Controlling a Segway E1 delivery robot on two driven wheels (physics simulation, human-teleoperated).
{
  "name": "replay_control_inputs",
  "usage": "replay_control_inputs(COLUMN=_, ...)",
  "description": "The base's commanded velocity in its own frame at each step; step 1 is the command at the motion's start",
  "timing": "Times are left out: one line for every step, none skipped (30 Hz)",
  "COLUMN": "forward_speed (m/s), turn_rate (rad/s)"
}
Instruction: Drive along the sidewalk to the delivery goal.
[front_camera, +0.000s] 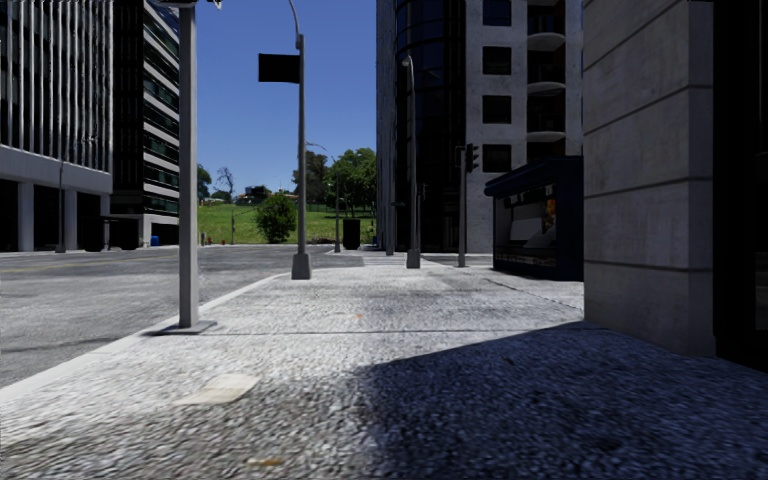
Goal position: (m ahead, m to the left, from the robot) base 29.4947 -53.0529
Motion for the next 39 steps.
replay_control_inputs(forward_speed=2.0, turn_rate=0.0)
replay_control_inputs(forward_speed=2.0, turn_rate=0.0)
replay_control_inputs(forward_speed=2.0, turn_rate=0.0)
replay_control_inputs(forward_speed=2.0, turn_rate=0.0)
replay_control_inputs(forward_speed=2.0, turn_rate=0.0)
replay_control_inputs(forward_speed=2.0, turn_rate=0.0)
replay_control_inputs(forward_speed=2.0, turn_rate=0.0)
replay_control_inputs(forward_speed=2.0, turn_rate=0.0)
replay_control_inputs(forward_speed=2.0, turn_rate=0.0)
replay_control_inputs(forward_speed=2.0, turn_rate=0.0)
replay_control_inputs(forward_speed=2.0, turn_rate=-0.04)
replay_control_inputs(forward_speed=2.0, turn_rate=-0.18)
replay_control_inputs(forward_speed=2.0, turn_rate=-0.18)
replay_control_inputs(forward_speed=2.0, turn_rate=-0.25)
replay_control_inputs(forward_speed=2.0, turn_rate=-0.28)
replay_control_inputs(forward_speed=2.0, turn_rate=-0.32)
replay_control_inputs(forward_speed=2.0, turn_rate=-0.32)
replay_control_inputs(forward_speed=2.0, turn_rate=-0.35)
replay_control_inputs(forward_speed=2.0, turn_rate=-0.36)
replay_control_inputs(forward_speed=2.0, turn_rate=-0.36)
replay_control_inputs(forward_speed=2.0, turn_rate=-0.37)
replay_control_inputs(forward_speed=2.0, turn_rate=-0.37)
replay_control_inputs(forward_speed=2.0, turn_rate=-0.37)
replay_control_inputs(forward_speed=2.0, turn_rate=-0.37)
replay_control_inputs(forward_speed=2.0, turn_rate=-0.37)
replay_control_inputs(forward_speed=2.0, turn_rate=-0.37)
replay_control_inputs(forward_speed=2.0, turn_rate=-0.37)
replay_control_inputs(forward_speed=2.0, turn_rate=-0.37)
replay_control_inputs(forward_speed=2.0, turn_rate=-0.37)
replay_control_inputs(forward_speed=2.0, turn_rate=-0.37)
replay_control_inputs(forward_speed=2.0, turn_rate=-0.37)
replay_control_inputs(forward_speed=2.0, turn_rate=-0.37)
replay_control_inputs(forward_speed=2.0, turn_rate=-0.37)
replay_control_inputs(forward_speed=2.0, turn_rate=-0.37)
replay_control_inputs(forward_speed=2.0, turn_rate=-0.39)
replay_control_inputs(forward_speed=2.0, turn_rate=-0.39)
replay_control_inputs(forward_speed=2.0, turn_rate=-0.4)
replay_control_inputs(forward_speed=2.0, turn_rate=-0.41)
replay_control_inputs(forward_speed=2.0, turn_rate=-0.42)
